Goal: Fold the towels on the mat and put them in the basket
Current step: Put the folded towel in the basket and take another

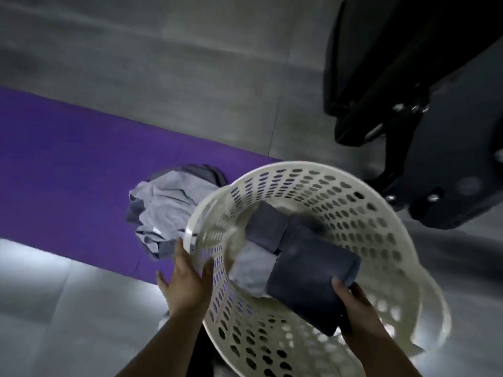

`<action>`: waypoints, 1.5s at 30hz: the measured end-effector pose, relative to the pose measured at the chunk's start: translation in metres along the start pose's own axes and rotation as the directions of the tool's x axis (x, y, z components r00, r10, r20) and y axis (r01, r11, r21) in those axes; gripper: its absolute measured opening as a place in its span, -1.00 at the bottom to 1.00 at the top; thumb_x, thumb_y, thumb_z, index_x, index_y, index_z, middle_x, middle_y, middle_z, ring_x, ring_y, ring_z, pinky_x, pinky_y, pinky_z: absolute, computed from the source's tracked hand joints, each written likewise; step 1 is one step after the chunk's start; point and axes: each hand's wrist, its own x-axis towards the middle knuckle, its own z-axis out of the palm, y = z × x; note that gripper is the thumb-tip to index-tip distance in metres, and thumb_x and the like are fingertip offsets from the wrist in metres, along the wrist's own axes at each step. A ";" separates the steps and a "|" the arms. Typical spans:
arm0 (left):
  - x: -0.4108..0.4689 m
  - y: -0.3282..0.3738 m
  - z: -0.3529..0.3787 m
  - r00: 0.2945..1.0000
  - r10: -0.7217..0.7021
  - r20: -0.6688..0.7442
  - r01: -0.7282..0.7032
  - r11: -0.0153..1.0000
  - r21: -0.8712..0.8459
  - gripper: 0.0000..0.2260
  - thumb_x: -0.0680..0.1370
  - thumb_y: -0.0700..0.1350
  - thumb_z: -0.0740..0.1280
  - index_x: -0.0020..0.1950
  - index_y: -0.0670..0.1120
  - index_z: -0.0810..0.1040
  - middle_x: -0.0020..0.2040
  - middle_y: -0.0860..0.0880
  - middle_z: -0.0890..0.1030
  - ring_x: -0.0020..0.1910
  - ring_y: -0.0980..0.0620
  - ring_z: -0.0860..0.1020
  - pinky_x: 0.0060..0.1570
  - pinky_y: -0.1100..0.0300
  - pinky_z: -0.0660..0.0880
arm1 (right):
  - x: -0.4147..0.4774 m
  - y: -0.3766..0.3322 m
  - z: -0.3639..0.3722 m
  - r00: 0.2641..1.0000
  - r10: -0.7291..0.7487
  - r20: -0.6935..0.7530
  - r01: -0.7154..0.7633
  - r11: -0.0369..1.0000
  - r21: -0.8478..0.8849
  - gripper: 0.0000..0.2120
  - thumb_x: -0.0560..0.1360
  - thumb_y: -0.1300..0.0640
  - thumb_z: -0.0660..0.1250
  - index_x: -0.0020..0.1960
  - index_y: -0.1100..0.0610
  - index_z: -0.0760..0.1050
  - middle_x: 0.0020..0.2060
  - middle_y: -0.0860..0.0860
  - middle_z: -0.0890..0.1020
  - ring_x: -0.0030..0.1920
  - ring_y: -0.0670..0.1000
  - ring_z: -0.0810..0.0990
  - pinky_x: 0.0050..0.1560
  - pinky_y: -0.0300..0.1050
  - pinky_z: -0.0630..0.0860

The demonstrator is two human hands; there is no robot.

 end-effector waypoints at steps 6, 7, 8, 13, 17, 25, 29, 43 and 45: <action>0.016 -0.034 0.056 0.961 0.167 -0.223 -0.158 0.986 0.055 -0.48 0.42 -0.07 0.19 0.33 0.03 0.05 -0.02 -0.46 0.54 -0.16 -0.50 0.52 -0.23 -0.16 0.47 | 0.146 0.093 0.020 0.987 0.096 0.127 -0.095 0.995 -0.016 -0.02 -0.11 -0.10 0.61 0.26 0.09 0.41 0.06 0.02 0.59 -0.01 0.02 0.58 -0.32 -0.20 0.61; 0.017 -0.038 0.057 0.947 0.209 -0.244 -0.195 0.977 0.084 -0.50 0.42 -0.10 0.20 0.28 0.03 0.04 -0.08 -0.46 0.56 -0.23 -0.49 0.53 -0.28 -0.14 0.46 | 0.159 0.106 0.030 0.983 0.109 0.150 -0.107 0.994 -0.021 -0.04 -0.13 -0.13 0.63 0.22 0.10 0.44 0.02 -0.02 0.60 0.00 0.03 0.58 -0.28 -0.18 0.62; 0.018 -0.039 0.056 0.942 0.217 -0.255 -0.203 0.976 0.080 -0.51 0.42 -0.10 0.19 0.26 0.04 0.02 -0.13 -0.46 0.57 -0.27 -0.49 0.53 -0.31 -0.10 0.43 | 0.170 0.117 0.038 0.979 0.125 0.159 -0.119 0.992 -0.042 -0.13 -0.06 -0.14 0.63 0.19 0.09 0.45 0.00 -0.04 0.60 0.02 0.06 0.58 -0.23 -0.12 0.62; 0.025 -0.047 0.051 0.936 0.255 -0.244 -0.250 0.967 0.050 -0.54 0.45 0.01 0.11 0.28 0.02 0.00 -0.26 -0.43 0.56 -0.38 -0.46 0.52 -0.36 -0.01 0.39 | 0.213 0.158 0.056 0.994 0.060 -0.090 -0.089 0.926 -0.368 -0.57 0.53 0.17 0.27 0.36 0.23 0.29 0.31 0.18 0.42 0.29 0.22 0.40 0.29 0.15 0.36; 0.025 -0.052 0.049 0.936 0.267 -0.229 -0.270 0.963 0.017 -0.55 0.46 -0.06 0.16 0.25 0.02 0.01 -0.28 -0.40 0.57 -0.39 -0.44 0.52 -0.33 0.06 0.31 | 0.202 0.157 0.064 0.955 -0.109 -0.275 -0.087 0.784 -0.615 -0.29 0.47 0.06 0.34 0.48 0.14 0.04 0.41 0.18 0.25 0.36 0.23 0.30 0.31 0.07 0.31; 0.027 -0.058 0.049 0.904 0.330 -0.271 -0.330 0.943 0.050 -0.51 0.42 -0.22 0.26 0.26 0.00 0.12 -0.41 -0.28 0.55 -0.54 -0.35 0.50 -0.40 0.44 0.12 | 0.185 0.188 0.057 0.536 -0.390 0.749 0.384 -0.677 -0.628 -0.23 0.06 -0.07 0.54 0.22 0.03 0.38 0.25 0.15 0.32 0.22 0.18 0.32 0.17 0.26 0.35; 0.032 -0.063 0.051 0.899 0.336 -0.282 -0.355 0.935 -0.019 -0.52 0.43 -0.18 0.23 0.27 0.04 0.10 -0.30 -0.30 0.59 -0.46 -0.37 0.52 -0.40 0.19 0.30 | 0.196 0.187 0.066 0.661 -0.344 0.667 0.322 -0.672 -0.667 -0.35 0.02 -0.09 0.56 0.11 0.00 0.60 0.27 0.15 0.31 0.23 0.20 0.31 0.07 0.35 0.44; 0.016 -0.035 0.005 0.927 0.036 0.372 -0.094 0.986 0.139 -0.50 0.62 -0.03 0.03 0.50 -0.02 -0.13 0.25 -0.15 0.51 0.17 -0.17 0.52 0.01 0.13 0.40 | 0.036 0.040 0.116 0.569 -0.574 0.588 0.538 -0.280 -0.795 -0.61 0.27 0.05 0.10 0.09 0.03 0.35 -0.07 0.13 0.65 -0.15 0.10 0.65 -0.26 -0.07 0.60; 0.024 -0.035 -0.011 0.878 0.017 0.478 -0.050 0.997 0.056 -0.55 0.63 0.01 0.02 0.50 0.01 0.00 0.33 -0.10 0.45 0.26 -0.12 0.46 0.11 0.16 0.38 | 0.015 0.012 0.145 0.438 -0.708 0.554 0.593 -0.236 -0.770 -0.65 0.31 0.10 0.12 0.08 0.08 0.40 -0.09 0.18 0.64 -0.08 0.03 0.54 -0.10 -0.10 0.50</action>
